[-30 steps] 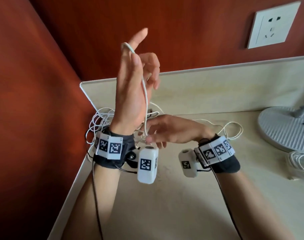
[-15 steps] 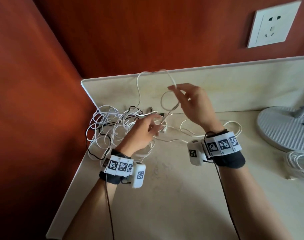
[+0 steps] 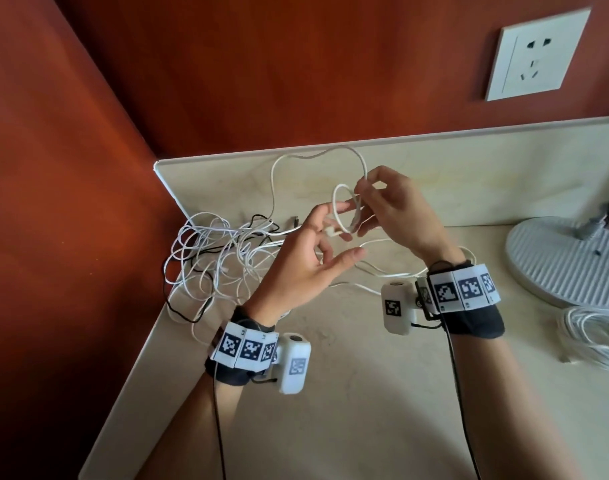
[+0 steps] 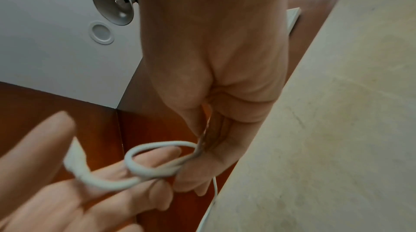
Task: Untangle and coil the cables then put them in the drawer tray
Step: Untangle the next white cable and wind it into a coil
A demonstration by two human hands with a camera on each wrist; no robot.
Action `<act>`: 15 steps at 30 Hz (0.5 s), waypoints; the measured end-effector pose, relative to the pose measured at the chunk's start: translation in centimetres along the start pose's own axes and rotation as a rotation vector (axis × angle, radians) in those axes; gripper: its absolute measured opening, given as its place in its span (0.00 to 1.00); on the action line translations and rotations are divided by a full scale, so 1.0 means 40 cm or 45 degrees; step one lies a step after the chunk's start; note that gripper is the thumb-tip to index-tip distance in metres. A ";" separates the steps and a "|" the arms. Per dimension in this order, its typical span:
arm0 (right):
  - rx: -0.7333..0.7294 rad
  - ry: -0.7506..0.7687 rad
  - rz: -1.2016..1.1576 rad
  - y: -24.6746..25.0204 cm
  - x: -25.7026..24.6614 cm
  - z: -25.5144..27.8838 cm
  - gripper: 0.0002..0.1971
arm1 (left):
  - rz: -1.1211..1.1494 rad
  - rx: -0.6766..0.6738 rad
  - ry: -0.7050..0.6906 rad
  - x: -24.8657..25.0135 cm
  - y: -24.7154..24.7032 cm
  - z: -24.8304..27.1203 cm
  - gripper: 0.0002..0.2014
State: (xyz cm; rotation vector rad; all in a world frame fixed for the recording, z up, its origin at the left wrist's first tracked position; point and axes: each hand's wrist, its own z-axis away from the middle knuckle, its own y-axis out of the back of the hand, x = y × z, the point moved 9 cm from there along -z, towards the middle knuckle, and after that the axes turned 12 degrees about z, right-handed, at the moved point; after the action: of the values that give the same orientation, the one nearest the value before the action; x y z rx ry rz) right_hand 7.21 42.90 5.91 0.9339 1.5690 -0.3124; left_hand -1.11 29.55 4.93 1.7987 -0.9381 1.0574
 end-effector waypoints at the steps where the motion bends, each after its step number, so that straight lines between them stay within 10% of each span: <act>1: -0.024 -0.002 -0.027 -0.005 -0.003 0.002 0.09 | -0.034 0.013 -0.012 0.007 -0.006 -0.005 0.23; 5: -0.111 0.070 -0.111 0.001 -0.025 0.013 0.10 | 0.103 0.146 -0.070 0.004 0.012 -0.012 0.04; 15: -0.107 0.064 -0.370 0.009 -0.029 0.015 0.05 | 0.605 0.466 -0.027 0.008 0.058 -0.010 0.10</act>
State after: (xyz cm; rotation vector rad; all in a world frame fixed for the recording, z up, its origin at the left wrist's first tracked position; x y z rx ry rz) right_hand 7.85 42.30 6.92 0.6527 1.7531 -0.4263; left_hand -3.16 28.98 6.00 1.9253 -1.2899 1.5915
